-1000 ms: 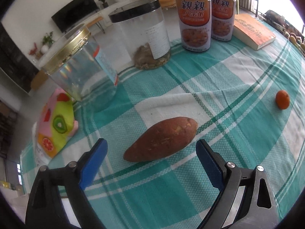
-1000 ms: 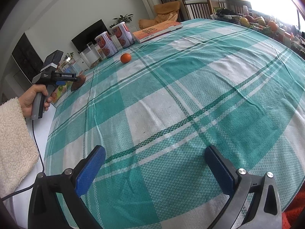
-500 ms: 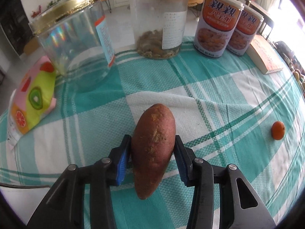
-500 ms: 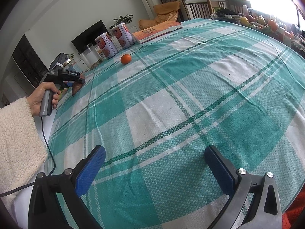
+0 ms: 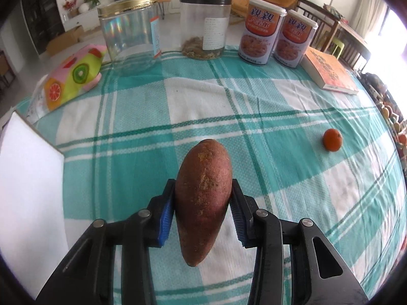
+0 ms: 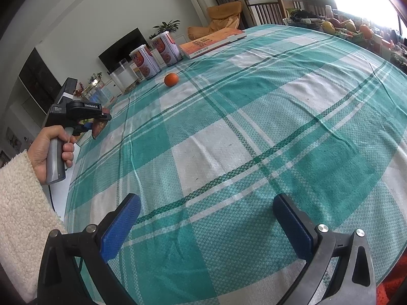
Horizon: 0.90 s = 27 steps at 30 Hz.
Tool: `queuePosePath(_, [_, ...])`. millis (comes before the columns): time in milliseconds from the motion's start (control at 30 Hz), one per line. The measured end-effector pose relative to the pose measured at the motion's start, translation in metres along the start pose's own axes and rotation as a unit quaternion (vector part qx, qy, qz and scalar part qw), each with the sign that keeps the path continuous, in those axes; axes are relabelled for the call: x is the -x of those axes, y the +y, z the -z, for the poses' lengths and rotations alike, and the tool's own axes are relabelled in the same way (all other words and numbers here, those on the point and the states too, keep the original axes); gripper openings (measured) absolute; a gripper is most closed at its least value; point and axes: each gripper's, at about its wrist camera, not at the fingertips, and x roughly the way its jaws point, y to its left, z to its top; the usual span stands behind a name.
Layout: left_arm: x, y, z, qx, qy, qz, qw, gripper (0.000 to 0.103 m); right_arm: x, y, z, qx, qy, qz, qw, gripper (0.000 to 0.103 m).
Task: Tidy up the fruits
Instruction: 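Lower the sweet potato onto the cloth and open the left tool while the right tool grasps the small orange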
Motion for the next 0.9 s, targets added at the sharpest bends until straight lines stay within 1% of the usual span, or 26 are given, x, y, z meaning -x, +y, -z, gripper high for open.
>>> queuePosePath(133, [0.035,-0.014,0.046,0.028,-0.011,0.005,0.9995,0.041,0.001,0.003,0.001,0.008,0.000,-0.001,1.000,0.103])
queuePosePath(200, [0.047,-0.031,0.077,0.029,-0.020,0.009,0.9993,0.041,0.003,0.003,0.001,0.012,-0.003,0.000,1.000,0.103])
queuePosePath(267, [0.067,-0.043,0.103,0.034,-0.022,0.022,0.9990,0.041,0.006,0.002,0.002,0.013,-0.006,0.000,1.000,0.103])
queuePosePath(400, [0.058,-0.054,0.146,0.046,-0.017,0.043,0.9979,0.041,0.009,0.000,0.002,0.010,-0.010,0.002,1.000,0.103])
queuePosePath(467, [0.060,-0.056,0.161,0.051,-0.017,0.044,0.9976,0.041,0.009,0.001,0.002,0.011,-0.010,0.004,1.000,0.103])
queuePosePath(567, [0.053,-0.056,0.174,0.050,-0.019,0.039,0.9978,0.042,0.008,0.003,0.003,0.017,-0.009,0.008,1.000,0.103])
queuePosePath(633, [0.051,-0.053,0.180,0.052,-0.030,0.035,0.9976,0.042,0.008,0.005,0.003,0.021,-0.010,0.011,1.000,0.103])
queuePosePath(733, [0.050,-0.051,0.187,0.051,-0.055,0.016,0.9970,0.043,0.007,0.007,0.003,0.027,-0.010,0.017,0.999,0.103])
queuePosePath(767, [0.049,-0.050,0.189,0.051,-0.063,0.010,0.9966,0.046,0.006,0.007,0.004,0.028,-0.010,0.019,0.999,0.103])
queuePosePath(833, [0.047,-0.049,0.191,0.044,-0.080,0.002,0.9958,0.062,0.005,0.007,0.004,0.028,-0.009,0.022,0.999,0.103])
queuePosePath(867, [0.046,-0.050,0.191,0.039,-0.088,-0.007,0.9953,0.077,0.006,0.007,0.004,0.028,-0.009,0.023,0.999,0.103])
queuePosePath(900, [0.046,-0.050,0.193,0.034,-0.097,-0.017,0.9946,0.083,0.007,0.006,0.004,0.027,-0.011,0.023,0.999,0.103])
